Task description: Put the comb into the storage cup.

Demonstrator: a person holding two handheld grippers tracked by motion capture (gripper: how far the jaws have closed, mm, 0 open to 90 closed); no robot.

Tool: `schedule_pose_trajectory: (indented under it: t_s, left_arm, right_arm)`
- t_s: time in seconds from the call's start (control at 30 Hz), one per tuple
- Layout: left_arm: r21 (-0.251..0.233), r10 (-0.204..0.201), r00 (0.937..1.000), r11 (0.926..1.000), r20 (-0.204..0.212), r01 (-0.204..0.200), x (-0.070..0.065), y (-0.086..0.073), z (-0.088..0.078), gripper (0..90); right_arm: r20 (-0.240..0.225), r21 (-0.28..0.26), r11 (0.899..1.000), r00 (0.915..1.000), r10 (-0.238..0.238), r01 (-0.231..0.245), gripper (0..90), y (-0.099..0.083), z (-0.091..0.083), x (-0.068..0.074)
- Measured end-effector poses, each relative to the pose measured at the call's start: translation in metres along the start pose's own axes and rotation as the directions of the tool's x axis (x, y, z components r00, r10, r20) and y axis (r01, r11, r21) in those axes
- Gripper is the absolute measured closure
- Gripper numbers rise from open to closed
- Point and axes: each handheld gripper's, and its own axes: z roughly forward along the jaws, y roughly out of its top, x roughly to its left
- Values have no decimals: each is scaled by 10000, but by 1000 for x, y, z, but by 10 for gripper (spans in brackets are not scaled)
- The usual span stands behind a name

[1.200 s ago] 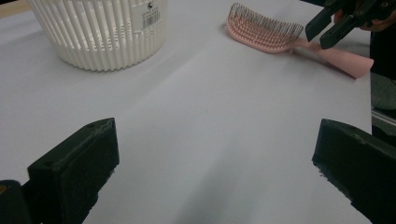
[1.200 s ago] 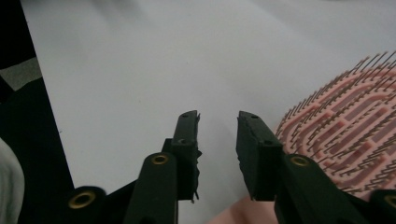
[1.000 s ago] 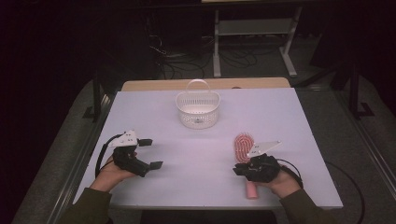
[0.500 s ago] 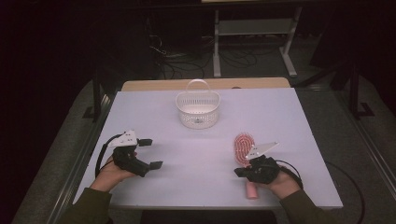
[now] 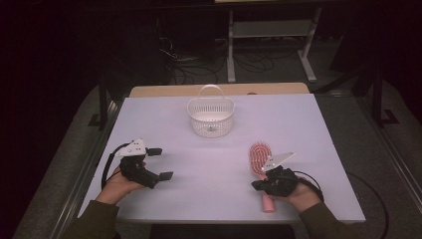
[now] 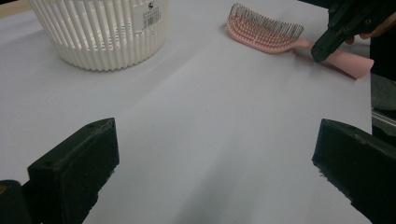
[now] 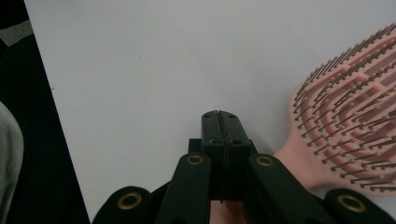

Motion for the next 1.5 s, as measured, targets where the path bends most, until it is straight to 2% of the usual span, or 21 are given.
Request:
schedule_pose_trajectory:
  t_s: [0.23, 0.9, 1.5]
  left_arm:
    - [21, 18, 10000, 10000, 7, -18, 0, 0, 0, 0]
    - [2, -2, 10000, 10000, -10, 2, 1, 0, 1, 0]
    - [-10, 5, 10000, 10000, -19, -5, 1, 1, 1, 0]
  right_arm:
    - [117, 197, 9998, 9999, 46, -48, 888, -1, 0, -1]
    - [282, 343, 9992, 9994, 202, -212, 888, -6, -5, -6]
    - [887, 551, 9969, 9947, 514, -564, 889, -13, -16, -14]
